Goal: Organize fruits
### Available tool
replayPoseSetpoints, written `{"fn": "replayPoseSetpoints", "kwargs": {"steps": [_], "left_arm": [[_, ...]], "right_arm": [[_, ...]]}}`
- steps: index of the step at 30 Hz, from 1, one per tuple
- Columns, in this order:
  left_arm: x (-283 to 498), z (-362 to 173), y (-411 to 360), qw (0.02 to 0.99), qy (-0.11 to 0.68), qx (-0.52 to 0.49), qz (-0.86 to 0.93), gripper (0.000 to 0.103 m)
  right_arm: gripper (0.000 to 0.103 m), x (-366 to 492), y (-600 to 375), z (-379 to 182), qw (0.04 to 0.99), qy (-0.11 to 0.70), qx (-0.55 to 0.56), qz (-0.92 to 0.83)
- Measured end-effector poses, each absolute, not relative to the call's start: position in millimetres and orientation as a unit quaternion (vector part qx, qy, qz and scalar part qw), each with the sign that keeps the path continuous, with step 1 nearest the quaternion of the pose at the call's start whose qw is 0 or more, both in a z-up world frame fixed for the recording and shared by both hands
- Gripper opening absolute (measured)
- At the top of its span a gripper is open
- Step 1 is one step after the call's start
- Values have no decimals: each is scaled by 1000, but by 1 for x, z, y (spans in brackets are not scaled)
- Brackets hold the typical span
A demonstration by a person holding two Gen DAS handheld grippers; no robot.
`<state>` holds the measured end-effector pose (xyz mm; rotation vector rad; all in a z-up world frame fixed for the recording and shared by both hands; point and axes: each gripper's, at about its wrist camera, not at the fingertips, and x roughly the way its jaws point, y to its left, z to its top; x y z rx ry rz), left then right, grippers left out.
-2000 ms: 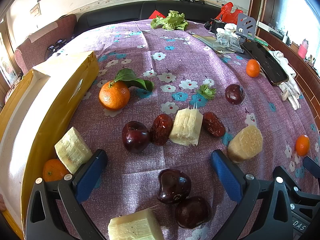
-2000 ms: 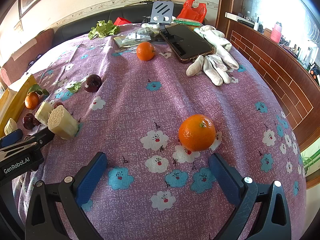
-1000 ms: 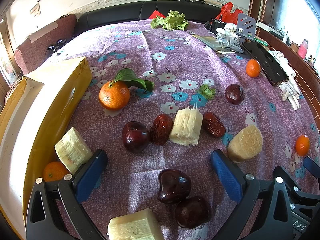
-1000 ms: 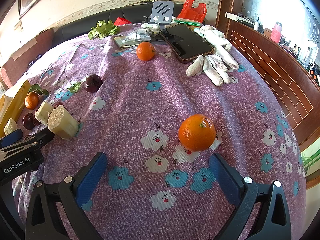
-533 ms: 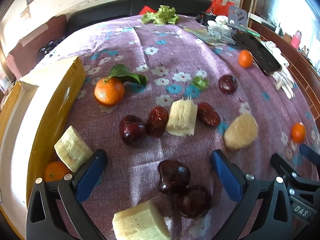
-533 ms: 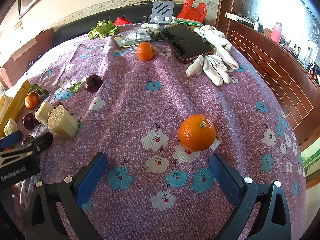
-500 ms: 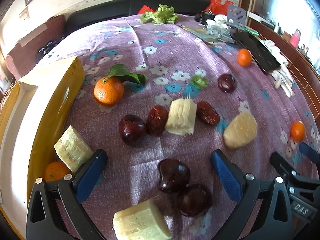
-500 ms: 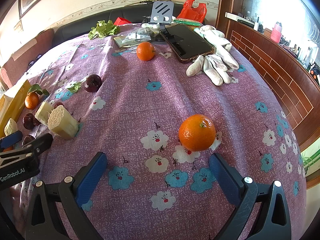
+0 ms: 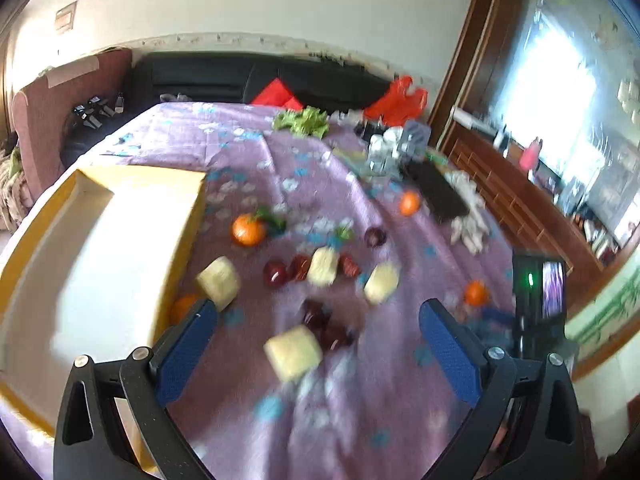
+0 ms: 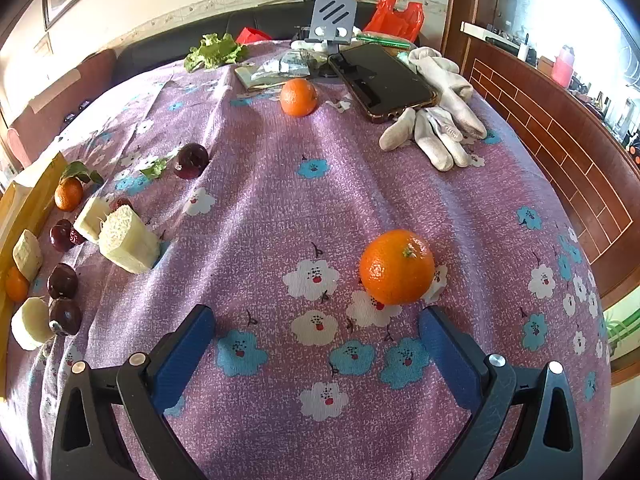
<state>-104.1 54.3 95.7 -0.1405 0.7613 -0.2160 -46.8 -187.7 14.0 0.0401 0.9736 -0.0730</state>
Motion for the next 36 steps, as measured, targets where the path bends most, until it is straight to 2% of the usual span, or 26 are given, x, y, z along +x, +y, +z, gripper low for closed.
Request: {"fn": "replayPoseSetpoints", "kwargs": {"steps": [5,9,12,16,19,23,29,36], "left_arm": [[-145,133,83,952,300,-30,-54,101],[-175,165,124,962,259,-58,-63,103],[-195,174,160,967,222,-114,-55,103],[-188,167,188,951,281,-125,-22,102],[-200,166,218,952,262,-160,-2,100],[-218,170,260,956,226,-185,38,100],[-237,155,317,943,246,-212,76,100],[-249,145,358,936,234,-243,104,100]], "right_arm": [[103,-46,-186,14,879,475,12,-33],[99,-54,-184,25,875,481,-20,-51],[99,-77,-173,63,899,429,-48,-70],[99,-84,-134,117,924,381,-18,22],[99,-65,-99,133,905,401,53,132],[98,-31,-28,129,875,429,91,207],[96,-5,78,109,861,455,32,224],[98,17,142,72,833,511,-43,210]]}}
